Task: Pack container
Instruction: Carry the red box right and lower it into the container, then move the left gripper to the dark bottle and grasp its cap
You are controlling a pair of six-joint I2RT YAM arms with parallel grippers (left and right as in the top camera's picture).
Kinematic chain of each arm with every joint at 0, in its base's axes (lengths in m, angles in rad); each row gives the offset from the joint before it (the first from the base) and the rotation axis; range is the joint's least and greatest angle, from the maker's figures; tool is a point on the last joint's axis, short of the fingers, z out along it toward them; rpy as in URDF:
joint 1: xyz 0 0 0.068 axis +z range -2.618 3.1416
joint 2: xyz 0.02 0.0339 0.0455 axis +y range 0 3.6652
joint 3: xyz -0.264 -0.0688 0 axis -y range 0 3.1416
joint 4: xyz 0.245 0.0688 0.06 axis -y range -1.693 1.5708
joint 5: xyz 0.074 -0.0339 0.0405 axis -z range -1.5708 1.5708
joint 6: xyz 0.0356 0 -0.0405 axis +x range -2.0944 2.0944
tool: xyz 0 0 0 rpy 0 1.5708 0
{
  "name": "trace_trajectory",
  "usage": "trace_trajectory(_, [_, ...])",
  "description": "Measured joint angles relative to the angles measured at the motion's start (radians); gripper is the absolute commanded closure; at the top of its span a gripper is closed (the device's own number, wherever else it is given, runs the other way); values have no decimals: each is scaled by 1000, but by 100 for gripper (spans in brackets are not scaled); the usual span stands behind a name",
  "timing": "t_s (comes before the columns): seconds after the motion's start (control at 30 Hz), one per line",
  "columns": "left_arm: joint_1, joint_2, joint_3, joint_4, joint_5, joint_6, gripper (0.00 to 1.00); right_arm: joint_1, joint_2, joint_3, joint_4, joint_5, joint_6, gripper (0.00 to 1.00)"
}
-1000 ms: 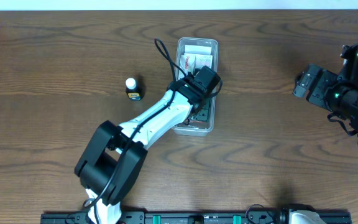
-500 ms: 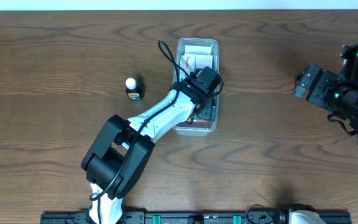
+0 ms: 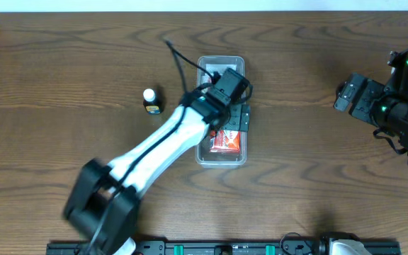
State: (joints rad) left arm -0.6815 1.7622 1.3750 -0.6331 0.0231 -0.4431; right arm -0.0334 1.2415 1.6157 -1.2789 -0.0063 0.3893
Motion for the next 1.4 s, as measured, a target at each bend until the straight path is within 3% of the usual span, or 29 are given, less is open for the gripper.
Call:
trace_trajectory(0.3, [47,-249,0,-146,-120,95,2,0,0,0,0,0,0,1])
trace_trajectory(0.47, [222,-210,0,-178,-183,129,2,0,0,0,0,0,0,1])
trace_trajectory(0.6, [375,-116,0,-156,-140,175,0,0,0,0,0,0,0,1])
trace_trajectory(0.83, [513,0,-1,-88,-73,232,19,0,0,0,0,0,0,1])
trace_trajectory(1.2, [528,27,-1,-60,-4,287,57,0,0,0,0,0,0,1])
trace_trajectory(1.4, [528,27,-4,-60,0,291,57,0,0,0,0,0,0,1])
